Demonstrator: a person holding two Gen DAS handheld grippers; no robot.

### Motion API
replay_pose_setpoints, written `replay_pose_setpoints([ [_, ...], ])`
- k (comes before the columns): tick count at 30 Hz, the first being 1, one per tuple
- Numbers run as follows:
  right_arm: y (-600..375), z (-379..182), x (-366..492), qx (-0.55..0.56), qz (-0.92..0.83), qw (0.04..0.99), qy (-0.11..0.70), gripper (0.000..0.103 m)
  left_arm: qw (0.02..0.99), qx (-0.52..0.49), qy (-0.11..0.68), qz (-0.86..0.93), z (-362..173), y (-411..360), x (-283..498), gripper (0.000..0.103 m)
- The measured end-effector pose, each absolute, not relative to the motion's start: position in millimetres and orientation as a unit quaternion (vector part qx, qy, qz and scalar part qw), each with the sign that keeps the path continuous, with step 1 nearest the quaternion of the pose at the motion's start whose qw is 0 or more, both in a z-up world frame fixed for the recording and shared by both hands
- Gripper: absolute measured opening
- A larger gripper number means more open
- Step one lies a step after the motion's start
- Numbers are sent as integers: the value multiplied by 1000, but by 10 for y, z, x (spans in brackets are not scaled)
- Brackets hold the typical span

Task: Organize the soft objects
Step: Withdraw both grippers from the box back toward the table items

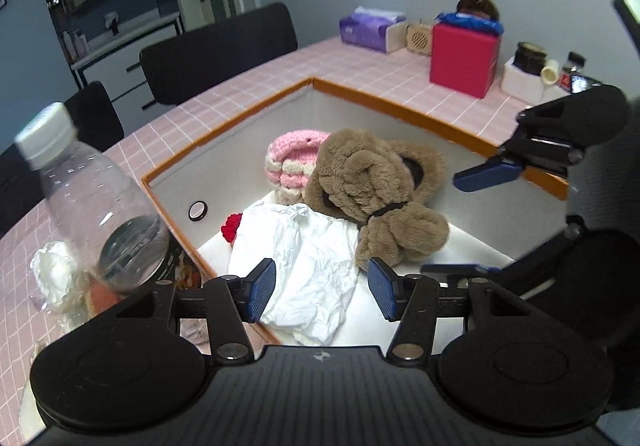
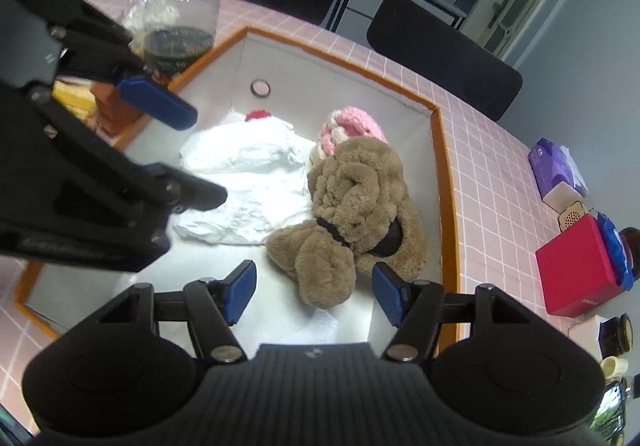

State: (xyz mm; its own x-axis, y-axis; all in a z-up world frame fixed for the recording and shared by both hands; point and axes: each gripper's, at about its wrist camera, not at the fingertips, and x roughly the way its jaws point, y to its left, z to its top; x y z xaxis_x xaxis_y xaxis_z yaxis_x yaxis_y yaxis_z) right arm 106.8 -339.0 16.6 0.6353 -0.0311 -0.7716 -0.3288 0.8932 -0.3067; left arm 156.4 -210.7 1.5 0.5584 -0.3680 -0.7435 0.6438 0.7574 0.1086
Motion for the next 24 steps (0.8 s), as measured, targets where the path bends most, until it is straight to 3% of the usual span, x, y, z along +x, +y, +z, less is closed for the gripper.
replay_pose_setpoints([
  [11, -3046, 443, 895, -171, 108, 914, 352, 67, 903, 119, 297, -287, 212, -1341, 1102, 63],
  [24, -2318, 313, 909, -152, 206, 895, 365, 68, 938, 75, 289, -177, 25, -227, 869, 63],
])
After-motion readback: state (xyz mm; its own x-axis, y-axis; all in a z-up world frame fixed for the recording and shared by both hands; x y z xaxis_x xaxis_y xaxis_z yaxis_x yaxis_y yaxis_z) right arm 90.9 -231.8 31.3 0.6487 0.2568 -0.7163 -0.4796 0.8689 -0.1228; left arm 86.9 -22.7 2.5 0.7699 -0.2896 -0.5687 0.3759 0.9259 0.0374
